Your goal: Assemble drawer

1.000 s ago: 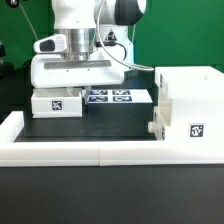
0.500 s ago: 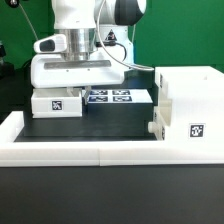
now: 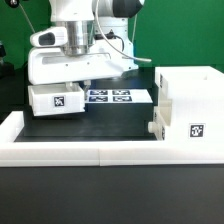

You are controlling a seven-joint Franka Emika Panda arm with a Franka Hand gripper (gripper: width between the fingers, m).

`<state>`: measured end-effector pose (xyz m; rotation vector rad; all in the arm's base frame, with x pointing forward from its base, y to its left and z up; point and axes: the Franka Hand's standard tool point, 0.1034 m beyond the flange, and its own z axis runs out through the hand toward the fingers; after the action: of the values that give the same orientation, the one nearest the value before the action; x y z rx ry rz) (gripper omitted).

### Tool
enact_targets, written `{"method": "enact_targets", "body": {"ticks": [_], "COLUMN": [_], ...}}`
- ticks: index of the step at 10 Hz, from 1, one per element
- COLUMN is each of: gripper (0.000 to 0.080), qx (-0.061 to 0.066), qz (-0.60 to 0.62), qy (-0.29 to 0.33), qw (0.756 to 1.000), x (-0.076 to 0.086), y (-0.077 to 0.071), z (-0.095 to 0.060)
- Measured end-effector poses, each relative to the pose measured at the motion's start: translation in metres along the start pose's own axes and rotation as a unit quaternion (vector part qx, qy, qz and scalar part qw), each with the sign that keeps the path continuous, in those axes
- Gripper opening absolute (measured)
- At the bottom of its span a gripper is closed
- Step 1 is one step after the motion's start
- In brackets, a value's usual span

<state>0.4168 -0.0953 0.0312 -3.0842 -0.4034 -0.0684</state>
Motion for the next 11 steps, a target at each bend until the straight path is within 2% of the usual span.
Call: {"method": "enact_targets", "body": {"ticks": [1,5,6,9,11], "gripper": [0.0041,0.0041,0.0042,0.0042,0.0042], "qx": [0.002,0.001,0.000,0.001,-0.003], "qz": [-0.007,-0.089,-0.168,-0.312,-0.418], "qy": [0.001,0.000,-0.001,-0.006,-0.008], "qw": [1.000,0.996,0.986,0.950,0.908], "x": [0.010,0.007,0.011,0.040,0.050], "y": [-0.002,-0.002,0.000,-0.005,-0.005], "z": [-0.009,-0.006,-0.007,-0.015,-0.014]}}
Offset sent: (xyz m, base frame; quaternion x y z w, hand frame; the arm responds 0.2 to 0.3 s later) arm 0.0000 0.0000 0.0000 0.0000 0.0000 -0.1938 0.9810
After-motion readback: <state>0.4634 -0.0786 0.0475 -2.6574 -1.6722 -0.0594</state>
